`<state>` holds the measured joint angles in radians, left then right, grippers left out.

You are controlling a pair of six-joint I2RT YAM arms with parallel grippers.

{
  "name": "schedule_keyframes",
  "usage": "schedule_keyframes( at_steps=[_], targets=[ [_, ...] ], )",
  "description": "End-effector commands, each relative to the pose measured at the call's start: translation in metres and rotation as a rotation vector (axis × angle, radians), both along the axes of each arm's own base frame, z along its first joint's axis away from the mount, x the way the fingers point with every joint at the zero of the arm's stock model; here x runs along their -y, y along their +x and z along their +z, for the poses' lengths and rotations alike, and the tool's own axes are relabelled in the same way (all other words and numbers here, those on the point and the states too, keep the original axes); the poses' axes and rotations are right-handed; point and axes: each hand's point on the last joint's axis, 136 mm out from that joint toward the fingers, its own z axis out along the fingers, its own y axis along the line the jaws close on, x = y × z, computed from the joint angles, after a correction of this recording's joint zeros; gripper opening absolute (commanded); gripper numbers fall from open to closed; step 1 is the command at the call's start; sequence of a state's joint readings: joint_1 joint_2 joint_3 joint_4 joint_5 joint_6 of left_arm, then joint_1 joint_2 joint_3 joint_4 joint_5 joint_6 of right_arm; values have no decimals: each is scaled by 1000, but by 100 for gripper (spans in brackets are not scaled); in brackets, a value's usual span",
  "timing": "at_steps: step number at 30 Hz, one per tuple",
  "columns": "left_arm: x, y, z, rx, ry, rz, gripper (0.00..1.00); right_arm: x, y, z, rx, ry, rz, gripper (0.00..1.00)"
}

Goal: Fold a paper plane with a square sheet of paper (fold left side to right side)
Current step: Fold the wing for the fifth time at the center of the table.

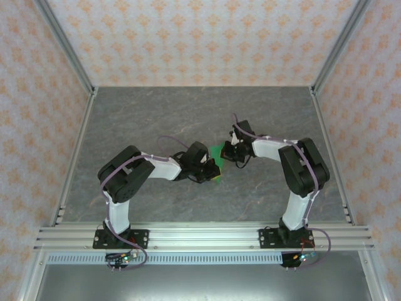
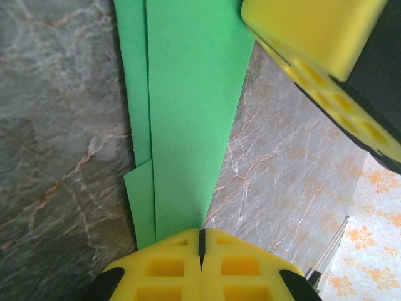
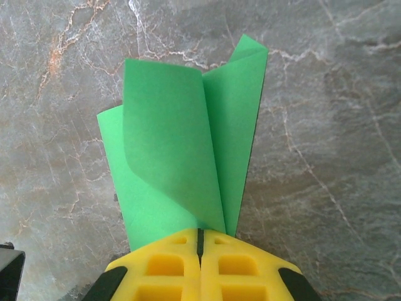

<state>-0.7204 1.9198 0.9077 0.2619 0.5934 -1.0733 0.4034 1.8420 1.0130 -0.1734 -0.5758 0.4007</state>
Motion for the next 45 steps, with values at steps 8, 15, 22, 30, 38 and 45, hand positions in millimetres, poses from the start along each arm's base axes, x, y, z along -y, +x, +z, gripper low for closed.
schedule_keyframes(
  at_steps=[8,15,22,30,38,45],
  targets=[
    [-40,-42,-62,-183,221,12,0,31,51,-5,101,-104,-91,0],
    [-40,-42,-62,-184,220,11,0,34,62,-4,106,-112,-97,0],
    [-40,-42,-62,-186,220,13,0,35,71,-1,116,-109,-97,0],
    [-40,-42,-63,-187,221,12,0,41,78,-1,122,-114,-108,0],
    [-40,-42,-62,-186,220,13,0,45,89,-3,123,-133,-107,0],
    [-40,-43,-62,-187,221,14,0,50,100,0,124,-132,-114,0]
  ],
)
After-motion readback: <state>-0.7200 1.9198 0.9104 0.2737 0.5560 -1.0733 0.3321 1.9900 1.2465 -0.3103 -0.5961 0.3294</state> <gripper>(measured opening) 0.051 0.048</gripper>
